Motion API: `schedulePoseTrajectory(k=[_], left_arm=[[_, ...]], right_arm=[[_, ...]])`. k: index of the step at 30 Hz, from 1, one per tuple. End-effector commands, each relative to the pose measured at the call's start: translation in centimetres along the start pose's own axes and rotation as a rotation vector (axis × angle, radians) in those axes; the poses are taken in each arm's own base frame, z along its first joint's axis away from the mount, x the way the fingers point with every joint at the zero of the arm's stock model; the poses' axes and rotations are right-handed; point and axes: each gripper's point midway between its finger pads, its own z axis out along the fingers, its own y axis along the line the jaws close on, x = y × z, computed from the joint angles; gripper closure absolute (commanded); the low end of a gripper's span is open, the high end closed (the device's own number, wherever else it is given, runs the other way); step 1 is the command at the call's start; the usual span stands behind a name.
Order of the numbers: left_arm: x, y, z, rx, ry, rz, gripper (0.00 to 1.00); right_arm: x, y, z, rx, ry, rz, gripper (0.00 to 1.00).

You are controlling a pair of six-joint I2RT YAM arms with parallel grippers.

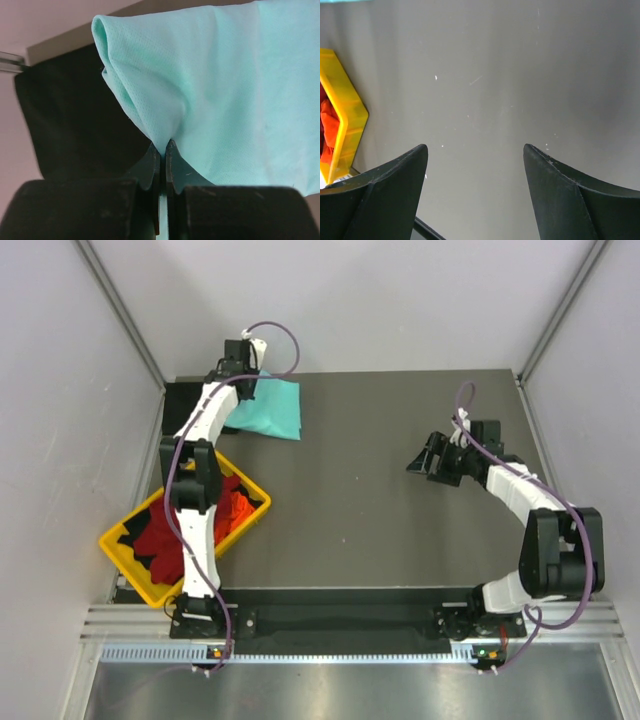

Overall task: Fold and stack the t-shirts
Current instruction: Neatly place the folded tshirt to the corner

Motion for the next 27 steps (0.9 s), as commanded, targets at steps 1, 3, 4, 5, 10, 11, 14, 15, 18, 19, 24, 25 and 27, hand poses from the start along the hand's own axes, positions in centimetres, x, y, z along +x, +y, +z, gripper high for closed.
schedulePoseTrajectory(k=[1,3,4,5,10,11,14,15,18,19,24,25,27], left_arm=[[-4.7,3.4,-2.0,-0.108,-0.127,0.113,1.0],[-4.6,5.0,-1.8,-0.14,-0.125,0.115,1.0],[-4.5,5.5,-1.8,-0.145,-0.12,0.122,1.0],[-4.5,6.0,-1.9,-0.151,-0.119,0.122,1.0],[-3.7,9.8,-1.9,-0.188,-0.115,0.12,1.0],[-3.7,10.5,-2.1,-0.192,-0.118,0.126,1.0],[-4.3,10.8,-2.8,-0.178,-0.152,0.128,1.0],[-4.4,10.5,-2.9,-0.161,-0.161,0.127,1.0],[-3.7,12.6,-3.2,-0.166,-0.161,0.118,1.0],[-3.4,13.0,-3.1,-0.172,-0.156,0.119,1.0],[-3.0,15.4,-3.5,-0.213,-0.194,0.095,1.0],[-3.0,16.0,-3.5,-0.224,-0.2,0.088,1.0],[-3.2,17.1,-3.3,-0.246,-0.215,0.083,1.0]], right_arm=[[-2.3,1.4,0.3,-0.048,-0.052,-0.051,0.22],[-2.3,1.3,0.5,-0.054,-0.054,-0.05,0.22],[-2.3,1.3,0.6,-0.057,-0.055,-0.048,0.22],[-2.4,1.4,0.7,-0.062,-0.057,-0.052,0.22],[-2.5,1.0,1.5,-0.061,-0.04,-0.05,0.22],[-2.6,1.0,1.7,-0.063,-0.04,-0.051,0.21],[-2.9,1.0,2.0,-0.071,-0.047,-0.049,0.22],[-2.8,0.9,2.2,-0.072,-0.042,-0.044,0.21],[-2.8,0.7,2.3,-0.071,-0.049,-0.046,0.21],[-2.8,0.8,2.3,-0.072,-0.052,-0.048,0.21],[-2.6,0.8,2.5,-0.082,-0.057,-0.044,0.21],[-2.7,0.8,2.5,-0.083,-0.059,-0.047,0.21],[-2.9,1.1,2.4,-0.09,-0.064,-0.051,0.21]])
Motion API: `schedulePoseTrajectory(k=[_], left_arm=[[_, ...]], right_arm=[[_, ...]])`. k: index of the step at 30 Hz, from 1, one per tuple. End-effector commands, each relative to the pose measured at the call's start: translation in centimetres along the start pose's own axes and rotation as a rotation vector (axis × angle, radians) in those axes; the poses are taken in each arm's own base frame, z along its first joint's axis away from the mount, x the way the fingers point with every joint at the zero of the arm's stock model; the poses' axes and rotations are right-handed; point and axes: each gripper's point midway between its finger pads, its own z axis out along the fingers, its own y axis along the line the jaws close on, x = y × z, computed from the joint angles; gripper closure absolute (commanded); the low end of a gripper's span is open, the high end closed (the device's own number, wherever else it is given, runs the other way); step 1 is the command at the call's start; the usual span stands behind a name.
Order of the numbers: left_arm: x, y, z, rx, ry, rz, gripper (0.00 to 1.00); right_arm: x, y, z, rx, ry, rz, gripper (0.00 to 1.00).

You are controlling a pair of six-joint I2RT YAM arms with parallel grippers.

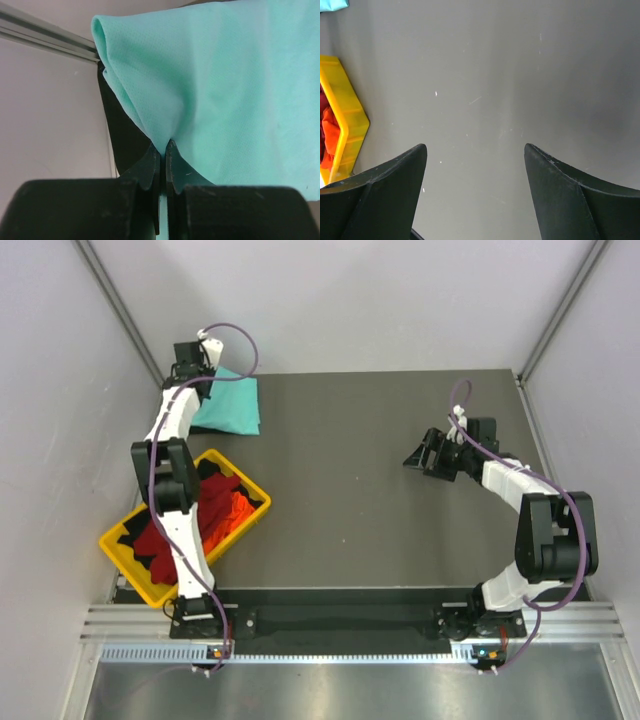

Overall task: Fold and stack the t-shirts
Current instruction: Neatly place the folded tshirt to the corner, then reset both grippers

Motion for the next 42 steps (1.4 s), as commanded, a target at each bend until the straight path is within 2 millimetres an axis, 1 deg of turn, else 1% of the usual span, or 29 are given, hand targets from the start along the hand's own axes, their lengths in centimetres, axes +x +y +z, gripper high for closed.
schedulePoseTrajectory(k=[1,2,3,5,9,13,14,16,21,22,23,24,26,27,28,29,30,31,32,33,34,35,36,37,38,39,40,41,42], left_arm=[[-5.4,5.1,-2.7,-0.107,-0.186,-0.018,1.0],[-5.2,5.1,-2.4,-0.107,-0.186,-0.016,1.0],[-5.5,5.8,-2.4,-0.121,-0.197,-0.028,1.0],[-5.5,6.4,-2.4,-0.124,-0.205,-0.044,1.0],[-5.7,6.9,-2.4,-0.14,-0.209,-0.046,1.0],[-4.4,8.0,-1.9,-0.183,-0.19,-0.066,1.0],[-4.3,7.7,-1.7,-0.173,-0.188,-0.071,1.0],[-3.8,8.2,-1.3,-0.184,-0.182,-0.077,1.0],[-2.1,10.0,1.0,-0.274,-0.163,-0.115,1.0],[-1.4,10.0,1.8,-0.288,-0.15,-0.125,0.93],[-0.9,10.5,2.0,-0.329,-0.134,-0.134,0.83],[-0.9,10.9,2.2,-0.353,-0.14,-0.138,0.75],[0.0,10.7,3.0,-0.368,-0.127,-0.147,0.67],[0.0,11.2,2.9,-0.399,-0.135,-0.158,0.66],[0.1,11.3,2.8,-0.415,-0.133,-0.164,0.6],[-0.1,11.5,2.5,-0.423,-0.135,-0.173,0.49],[-0.5,11.6,2.2,-0.424,-0.149,-0.2,0.45],[-1.3,11.9,1.5,-0.424,-0.172,-0.216,0.43],[-1.7,11.8,1.1,-0.414,-0.18,-0.231,0.4],[-2.5,11.6,0.6,-0.396,-0.2,-0.276,0.3],[-3.0,11.1,-0.4,-0.359,-0.191,-0.291,0.28],[-4.5,10.0,-1.2,-0.322,-0.216,-0.338,0.27],[-5.2,9.2,-1.8,-0.289,-0.226,-0.353,0.27],[-6.9,8.2,-3.4,-0.233,-0.259,-0.358,0.27],[-7.6,5.8,-4.1,-0.163,-0.247,-0.361,0.27],[-8.2,4.3,-5.0,-0.117,-0.24,-0.356,0.27],[-9.5,3.5,-6.8,-0.084,-0.256,-0.366,0.27],[-9.7,0.2,-7.8,0.012,-0.224,-0.36,0.27],[-10.1,-1.5,-8.8,0.072,-0.216,-0.392,0.28]], right_arm=[[-2.1,1.8,-0.1,-0.057,-0.06,-0.055,0.21],[-2.1,1.8,-0.2,-0.057,-0.06,-0.056,0.21],[-2.2,1.7,-0.2,-0.05,-0.067,-0.061,0.2],[-2.3,1.6,-0.3,-0.039,-0.07,-0.065,0.2],[-2.5,1.6,-0.3,-0.035,-0.073,-0.066,0.2],[-2.7,1.7,-0.4,-0.036,-0.078,-0.071,0.2],[-2.6,1.7,-0.4,-0.037,-0.078,-0.072,0.2],[-2.6,1.7,-0.5,-0.037,-0.079,-0.073,0.2],[-2.5,1.7,-0.5,-0.039,-0.077,-0.074,0.2],[-2.4,1.8,-0.6,-0.039,-0.077,-0.075,0.2],[-2.5,1.8,-0.6,-0.038,-0.079,-0.075,0.2],[-2.6,1.8,-0.7,-0.037,-0.082,-0.078,0.2],[-2.8,1.9,-0.7,-0.038,-0.086,-0.083,0.2],[-2.8,1.9,-0.7,-0.035,-0.084,-0.08,0.2],[-2.8,1.9,-0.7,-0.035,-0.084,-0.08,0.19],[-2.7,1.8,-0.7,-0.032,-0.081,-0.076,0.2],[-2.6,1.8,-0.7,-0.03,-0.078,-0.077,0.2],[-2.6,1.7,-0.7,-0.027,-0.074,-0.072,0.2],[-2.6,1.8,-0.8,-0.028,-0.074,-0.073,0.19],[-2.8,1.8,-0.8,-0.023,-0.08,-0.076,0.19],[-2.7,1.8,-0.9,-0.017,-0.079,-0.075,0.19],[-2.9,1.8,-0.9,-0.011,-0.081,-0.079,0.19],[-2.9,1.7,-0.8,-0.001,-0.076,-0.077,0.19],[-2.8,1.7,-0.9,0.006,-0.065,-0.07,0.19],[-3.4,1.9,-1.1,0.005,-0.072,-0.073,0.19],[-3.4,2.2,-1.2,0.007,-0.069,-0.077,0.19],[-3.1,2.3,-1.5,0.014,-0.053,-0.069,0.19],[-3.5,2.9,-1.8,0.011,-0.06,-0.078,0.18],[-3.8,3.6,-2.4,0.01,-0.074,-0.09,0.17]])
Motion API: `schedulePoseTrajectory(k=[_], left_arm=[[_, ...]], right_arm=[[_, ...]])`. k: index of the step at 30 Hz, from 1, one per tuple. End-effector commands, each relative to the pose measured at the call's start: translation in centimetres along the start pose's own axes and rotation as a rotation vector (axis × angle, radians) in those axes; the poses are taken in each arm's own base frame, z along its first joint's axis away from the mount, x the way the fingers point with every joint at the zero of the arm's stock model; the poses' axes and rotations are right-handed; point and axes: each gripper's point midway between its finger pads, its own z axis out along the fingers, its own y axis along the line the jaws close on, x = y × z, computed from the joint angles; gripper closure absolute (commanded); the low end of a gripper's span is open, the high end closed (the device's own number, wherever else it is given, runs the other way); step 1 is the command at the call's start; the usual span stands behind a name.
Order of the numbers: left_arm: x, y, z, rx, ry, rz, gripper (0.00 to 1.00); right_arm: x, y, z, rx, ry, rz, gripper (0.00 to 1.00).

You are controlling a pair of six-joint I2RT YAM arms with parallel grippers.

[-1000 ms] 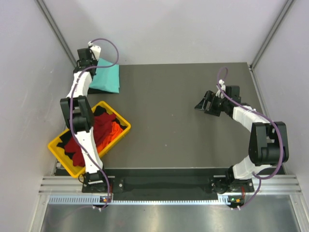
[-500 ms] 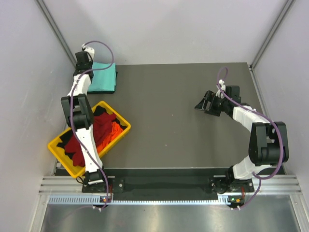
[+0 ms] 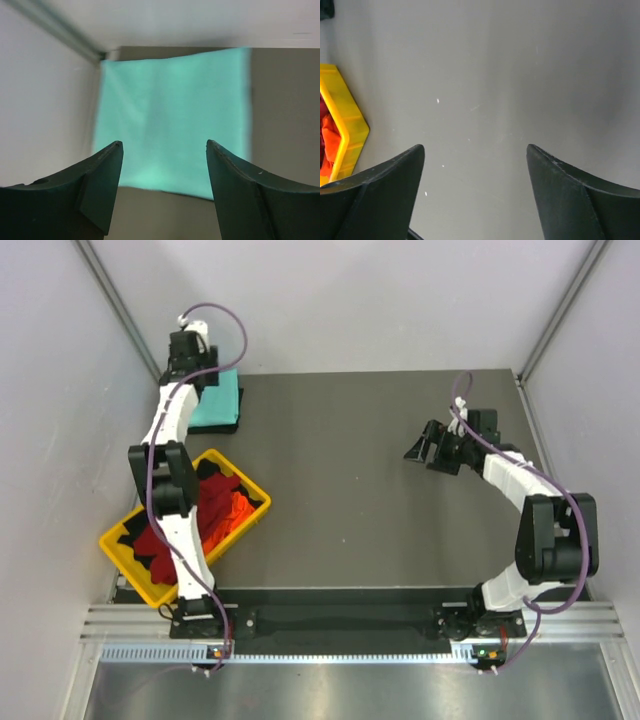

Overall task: Fold and stack the t-shirts
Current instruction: Reset both grippers

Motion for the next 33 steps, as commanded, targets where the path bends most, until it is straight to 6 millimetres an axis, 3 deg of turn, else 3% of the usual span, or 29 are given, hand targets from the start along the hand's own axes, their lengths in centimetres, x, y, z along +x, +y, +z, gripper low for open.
schedulePoseTrajectory(k=[1,2,3,4,5,6,7,8,9,10,11,12,13,15,16,19,25,33], left_arm=[[-7.7,-6.4,-10.4,0.266,-0.1,-0.117,0.28],[-6.3,-10.5,-12.4,0.41,-0.054,-0.1,0.29],[-5.9,-11.9,-13.9,0.472,-0.036,-0.128,0.29],[-7.2,-12.5,-17.0,0.534,-0.079,-0.133,0.18],[-4.7,-15.5,-18.7,0.645,-0.023,-0.138,0.08],[-4.7,-16.6,-20.2,0.688,-0.047,-0.14,0.01],[-5.4,-17.9,-23.8,0.745,-0.088,-0.134,0.01],[-2.3,-19.4,-24.8,0.784,-0.03,-0.129,0.01],[-1.9,-20.4,-26.3,0.824,-0.046,-0.123,0.01],[0.4,-21.6,-28.6,0.867,-0.019,-0.119,0.01],[1.2,-22.8,-30.6,0.945,-0.001,-0.152,0.01],[0.6,-23.0,-33.0,1.005,-0.053,-0.167,0.01],[3.6,-24.1,-33.9,1.047,0.007,-0.167,0.01],[4.1,-23.8,-36.2,1.082,-0.002,-0.199,0.01],[5.8,-24.1,-36.6,1.085,0.028,-0.198,0.01],[6.5,-22.9,-38.0,1.077,-0.014,-0.236,0.01],[5.8,-20.8,-39.5,1.029,-0.105,-0.261,0.01],[5.7,-20.4,-40.8,1.057,-0.111,-0.272,0.01]], right_arm=[[-2.3,3.2,-2.5,-0.016,-0.057,-0.076,0.14],[-2.6,4.3,-3.6,-0.024,-0.081,-0.093,0.01],[-2.7,4.9,-4.1,-0.033,-0.093,-0.108,0.0],[-2.5,5.2,-4.7,-0.039,-0.105,-0.116,0.01],[-2.7,6.2,-5.9,-0.054,-0.139,-0.146,0.0],[-2.4,6.1,-6.3,-0.04,-0.141,-0.165,0.0],[-2.0,6.0,-6.7,-0.028,-0.143,-0.172,0.01],[-2.1,6.5,-7.9,-0.029,-0.172,-0.195,0.0],[-2.0,6.5,-8.5,-0.016,-0.188,-0.196,0.0],[-1.5,6.4,-8.9,-0.012,-0.198,-0.193,0.0],[-1.8,7.3,-10.3,-0.026,-0.254,-0.193,0.0],[-1.4,7.6,-10.8,-0.033,-0.267,-0.192,0.0],[-0.7,7.3,-11.1,-0.033,-0.271,-0.186,0.0],[-0.3,7.6,-12.7,-0.028,-0.318,-0.169,0.0],[0.3,7.4,-12.9,-0.025,-0.317,-0.164,0.0],[1.3,7.8,-14.3,-0.041,-0.327,-0.16,0.0],[2.4,8.4,-15.4,-0.074,-0.341,-0.155,0.0],[3.0,8.5,-15.9,-0.09,-0.363,-0.154,0.0]])
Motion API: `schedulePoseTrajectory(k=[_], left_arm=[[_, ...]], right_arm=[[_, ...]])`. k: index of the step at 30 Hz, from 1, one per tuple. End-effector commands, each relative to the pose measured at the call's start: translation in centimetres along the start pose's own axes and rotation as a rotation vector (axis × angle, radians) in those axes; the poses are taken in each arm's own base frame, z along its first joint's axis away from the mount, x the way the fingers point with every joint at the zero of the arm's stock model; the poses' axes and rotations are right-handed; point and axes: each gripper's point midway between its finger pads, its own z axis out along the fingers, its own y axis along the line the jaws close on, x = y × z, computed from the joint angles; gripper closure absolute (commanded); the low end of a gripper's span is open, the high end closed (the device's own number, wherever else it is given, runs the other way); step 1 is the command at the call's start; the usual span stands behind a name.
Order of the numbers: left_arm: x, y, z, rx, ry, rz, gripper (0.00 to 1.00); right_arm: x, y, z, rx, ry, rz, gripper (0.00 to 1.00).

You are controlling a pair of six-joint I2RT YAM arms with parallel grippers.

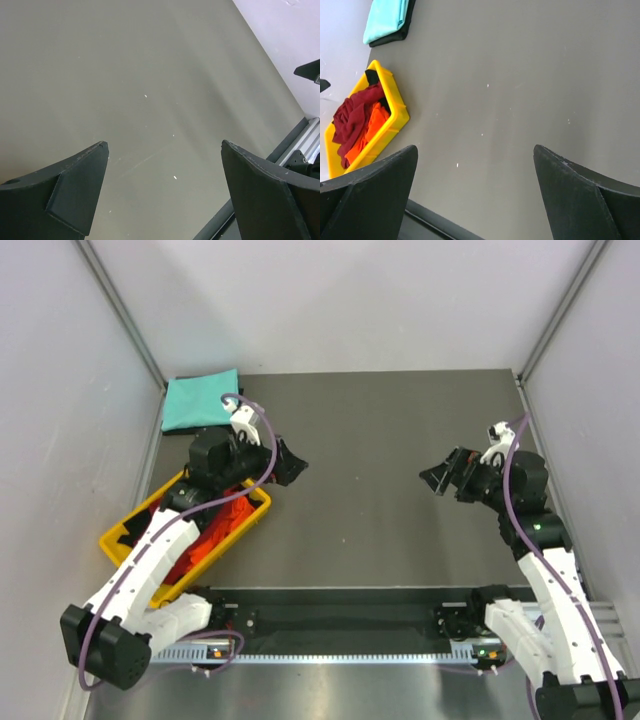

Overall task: Fold and stack the t-shirts
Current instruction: Reset both grippers

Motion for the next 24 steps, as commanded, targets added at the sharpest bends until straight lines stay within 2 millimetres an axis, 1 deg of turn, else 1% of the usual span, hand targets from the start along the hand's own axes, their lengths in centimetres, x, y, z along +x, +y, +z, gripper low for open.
schedulePoseTrajectory(k=[1,11,18,24], left_arm=[[-1.0,-0.8,-0.3,0.03,-0.042,0.014,0.01],[-1.1,-1.3,-1.0,0.04,-0.045,0.0,0.01],[-1.4,-1.5,-1.3,0.039,-0.059,-0.002,0.01],[-1.3,-1.8,-1.4,0.051,-0.06,-0.009,0.01]], right_arm=[[-0.1,0.6,-0.2,-0.02,-0.013,-0.005,0.0],[0.0,0.4,0.0,-0.015,-0.004,-0.008,0.0],[-0.2,0.5,0.0,-0.019,-0.012,-0.013,0.0],[-0.5,0.6,-0.3,-0.023,-0.029,-0.024,0.0]])
